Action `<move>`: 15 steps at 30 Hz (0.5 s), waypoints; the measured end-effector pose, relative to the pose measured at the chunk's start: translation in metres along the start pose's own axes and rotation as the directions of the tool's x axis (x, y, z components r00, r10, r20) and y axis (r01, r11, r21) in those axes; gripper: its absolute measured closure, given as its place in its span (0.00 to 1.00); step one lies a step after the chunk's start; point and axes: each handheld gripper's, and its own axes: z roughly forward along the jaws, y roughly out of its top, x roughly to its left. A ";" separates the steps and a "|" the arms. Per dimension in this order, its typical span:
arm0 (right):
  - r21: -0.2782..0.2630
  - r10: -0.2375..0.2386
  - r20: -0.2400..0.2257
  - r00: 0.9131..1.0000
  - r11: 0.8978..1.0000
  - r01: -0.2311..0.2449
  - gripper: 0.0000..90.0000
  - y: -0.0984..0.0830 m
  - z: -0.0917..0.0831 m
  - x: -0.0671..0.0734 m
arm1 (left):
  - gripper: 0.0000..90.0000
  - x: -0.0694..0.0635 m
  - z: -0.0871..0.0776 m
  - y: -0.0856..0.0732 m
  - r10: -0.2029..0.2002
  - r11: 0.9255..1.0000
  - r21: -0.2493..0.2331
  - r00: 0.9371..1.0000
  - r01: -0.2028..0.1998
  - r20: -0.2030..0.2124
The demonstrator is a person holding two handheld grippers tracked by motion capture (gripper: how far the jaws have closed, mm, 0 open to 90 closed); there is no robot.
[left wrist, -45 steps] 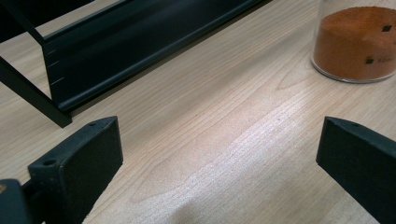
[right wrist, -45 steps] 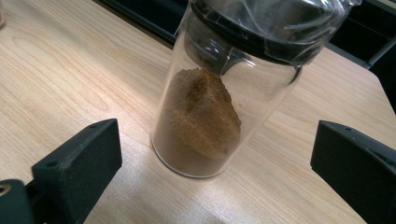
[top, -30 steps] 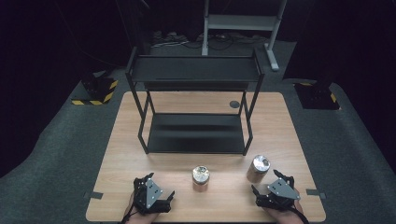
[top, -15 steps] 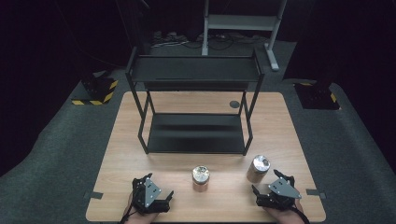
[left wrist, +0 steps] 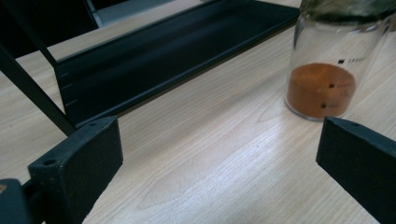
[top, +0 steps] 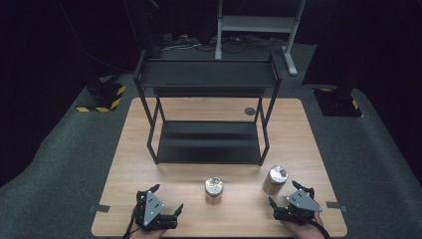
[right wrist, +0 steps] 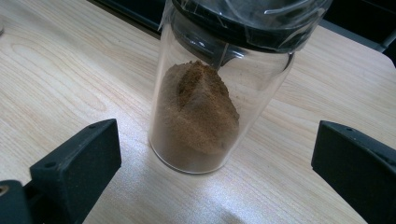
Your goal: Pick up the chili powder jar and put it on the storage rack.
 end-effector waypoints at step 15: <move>-0.003 0.000 0.002 1.000 1.000 0.000 0.00 -0.001 0.000 0.000 | 0.01 -0.005 -0.005 0.010 0.001 0.997 -0.077 0.999 0.003 0.045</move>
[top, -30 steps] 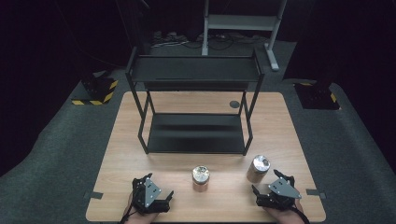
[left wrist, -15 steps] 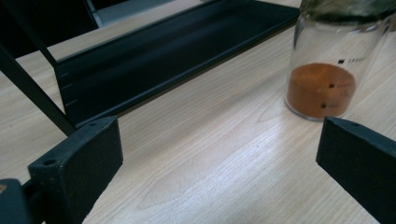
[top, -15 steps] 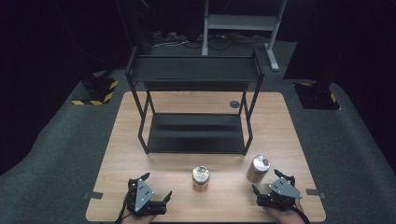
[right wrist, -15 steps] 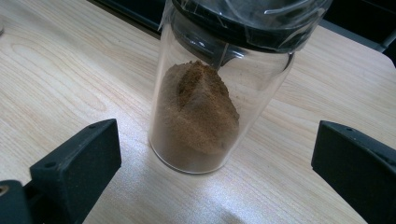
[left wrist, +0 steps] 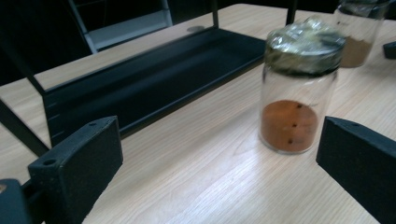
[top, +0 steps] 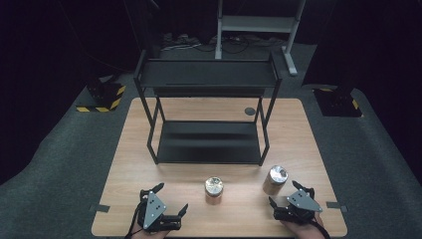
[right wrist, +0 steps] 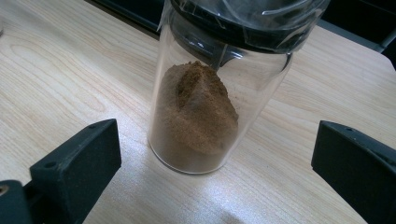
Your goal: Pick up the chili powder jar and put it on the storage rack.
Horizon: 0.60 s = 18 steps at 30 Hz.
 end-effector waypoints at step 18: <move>-0.006 -0.001 0.000 1.000 1.000 0.001 0.00 -0.001 -0.001 0.000 | 0.00 -0.011 0.015 0.009 -0.010 0.998 -0.068 0.998 0.015 0.069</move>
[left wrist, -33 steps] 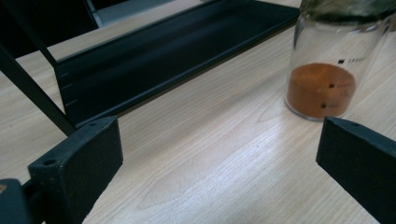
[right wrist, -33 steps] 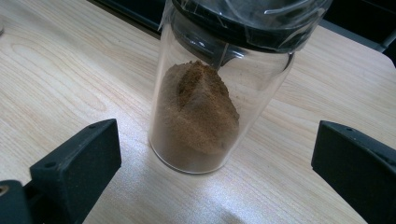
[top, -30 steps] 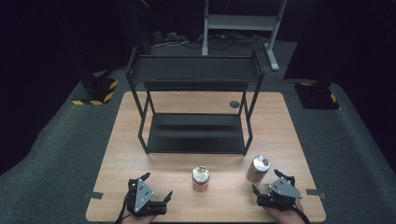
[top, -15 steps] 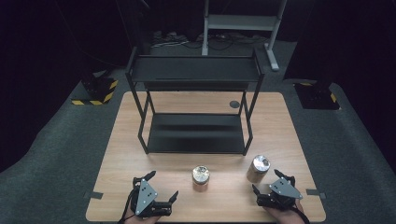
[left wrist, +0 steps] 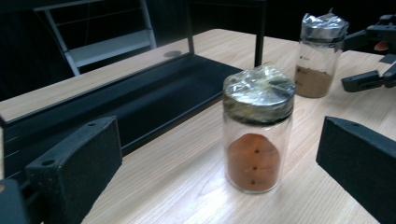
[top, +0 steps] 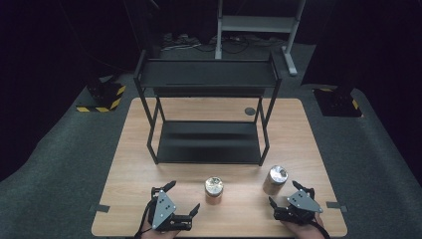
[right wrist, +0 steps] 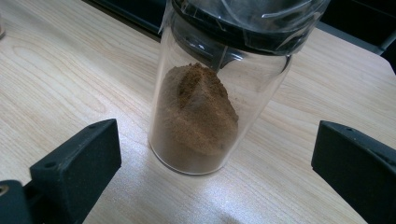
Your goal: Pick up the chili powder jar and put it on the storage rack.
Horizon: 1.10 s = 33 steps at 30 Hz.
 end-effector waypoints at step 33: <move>-0.002 -0.005 -0.006 1.000 1.000 0.005 0.00 0.000 0.000 0.000 | 0.00 -0.010 0.049 0.004 -0.041 0.999 -0.008 0.994 0.042 0.099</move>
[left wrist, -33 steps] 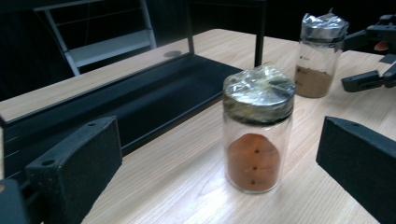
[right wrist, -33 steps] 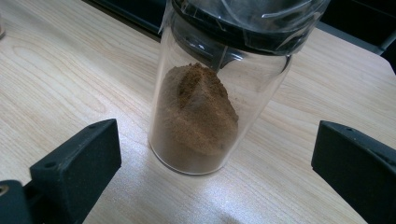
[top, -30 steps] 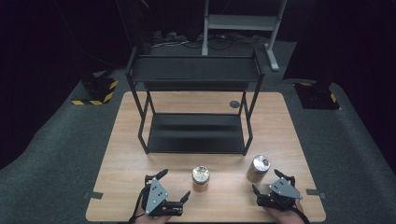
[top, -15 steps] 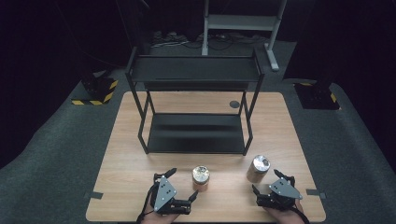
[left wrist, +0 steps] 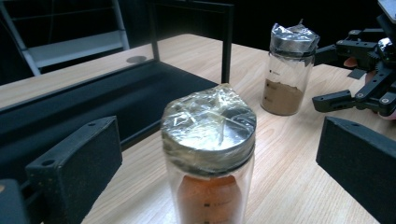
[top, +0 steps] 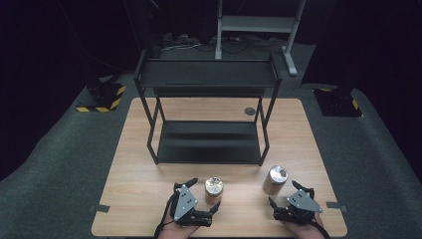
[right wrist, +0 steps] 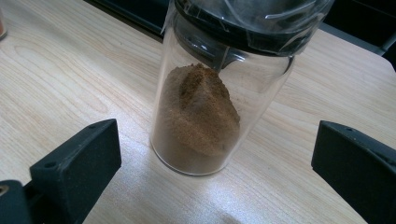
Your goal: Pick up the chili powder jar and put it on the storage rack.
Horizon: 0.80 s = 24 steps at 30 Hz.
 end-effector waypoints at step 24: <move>-0.007 0.005 -0.005 1.000 1.000 -0.005 0.00 -0.001 -0.001 -0.001 | 0.06 0.007 0.026 -0.007 -0.059 0.998 -0.006 0.998 0.059 0.015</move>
